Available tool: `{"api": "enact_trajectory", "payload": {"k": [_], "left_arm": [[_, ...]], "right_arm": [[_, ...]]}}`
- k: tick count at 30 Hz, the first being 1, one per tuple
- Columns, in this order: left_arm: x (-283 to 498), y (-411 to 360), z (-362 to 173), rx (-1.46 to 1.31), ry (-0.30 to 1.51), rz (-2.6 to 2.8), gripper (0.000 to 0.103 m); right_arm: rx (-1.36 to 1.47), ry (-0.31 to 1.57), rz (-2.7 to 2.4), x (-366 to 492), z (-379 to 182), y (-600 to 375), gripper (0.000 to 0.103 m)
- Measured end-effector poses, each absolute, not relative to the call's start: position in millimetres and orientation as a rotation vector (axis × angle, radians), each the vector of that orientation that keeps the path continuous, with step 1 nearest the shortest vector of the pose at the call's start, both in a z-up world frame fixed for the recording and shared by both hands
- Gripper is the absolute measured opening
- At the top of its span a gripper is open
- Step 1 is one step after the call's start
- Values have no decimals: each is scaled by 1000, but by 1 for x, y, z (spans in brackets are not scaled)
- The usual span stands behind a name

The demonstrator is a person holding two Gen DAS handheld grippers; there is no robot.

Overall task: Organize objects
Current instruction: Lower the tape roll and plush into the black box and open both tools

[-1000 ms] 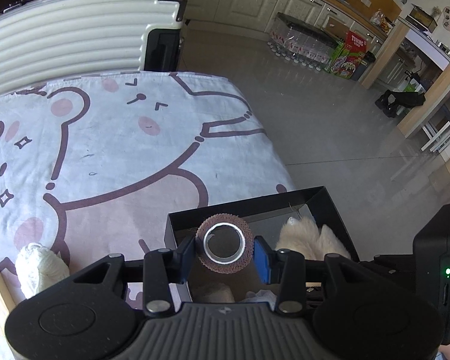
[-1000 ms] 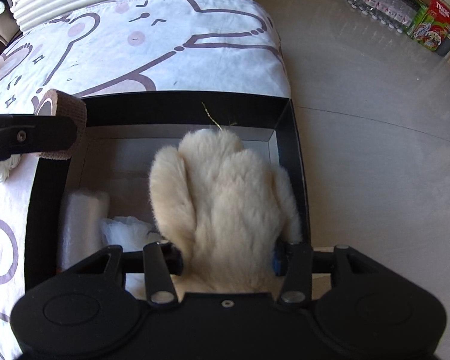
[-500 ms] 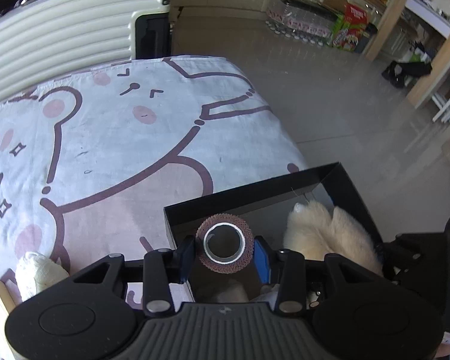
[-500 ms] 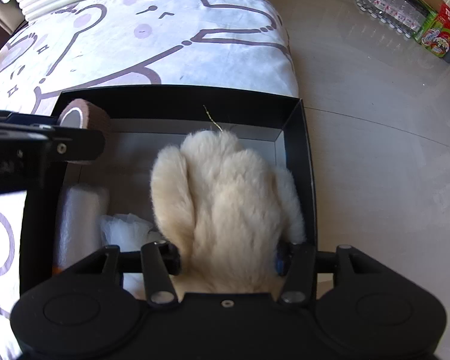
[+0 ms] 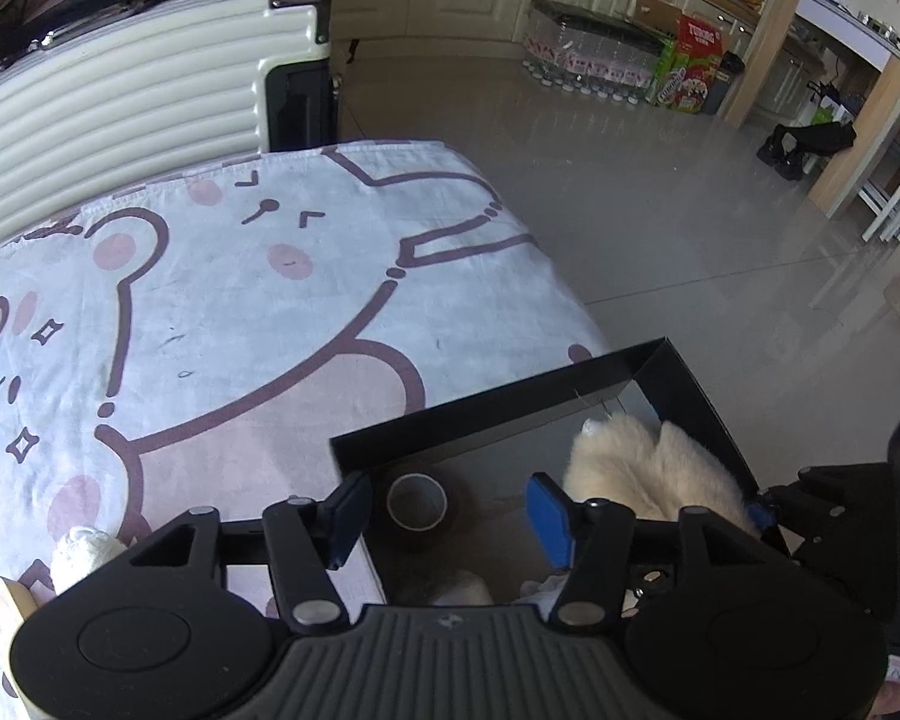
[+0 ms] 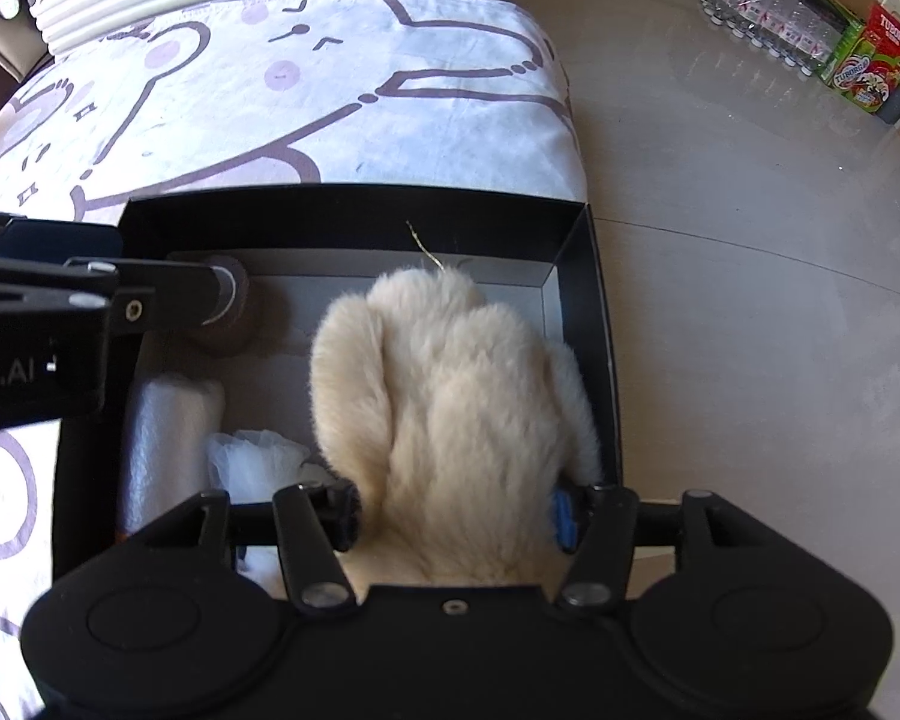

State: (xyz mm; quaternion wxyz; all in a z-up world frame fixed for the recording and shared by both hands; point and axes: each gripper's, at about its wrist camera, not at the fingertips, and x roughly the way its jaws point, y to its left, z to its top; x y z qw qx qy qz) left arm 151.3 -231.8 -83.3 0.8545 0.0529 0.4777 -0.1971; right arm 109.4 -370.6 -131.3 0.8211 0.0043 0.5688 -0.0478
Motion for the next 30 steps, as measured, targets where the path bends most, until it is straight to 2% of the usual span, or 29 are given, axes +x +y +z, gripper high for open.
{"api": "enact_trajectory", "payload": {"k": [11, 13, 16, 18, 20, 25, 26, 30], "left_arm": [[154, -218, -76, 25, 996, -398, 63], [154, -217, -75, 15, 996, -402, 63], [154, -216, -75, -2, 1002, -420, 61], [154, -217, -76, 3, 1002, -423, 61], [153, -217, -77, 8, 1005, -425, 61], [153, -218, -81, 25, 1023, -427, 61], [153, -218, -82, 29, 1027, -426, 61], [154, -218, -84, 33, 1036, -422, 61]], "right_arm": [[103, 1081, -95, 102, -102, -375, 56], [145, 1043, -72, 100, -96, -377, 52], [221, 1033, -8, 101, -93, -378, 38], [255, 1053, 51, 102, -95, -376, 25], [273, 1097, 85, 103, -101, -374, 19], [254, 1186, 44, 103, -120, -372, 13], [256, 1193, 24, 102, -123, -374, 8], [284, 1204, 9, 101, -130, -379, 6]]}}
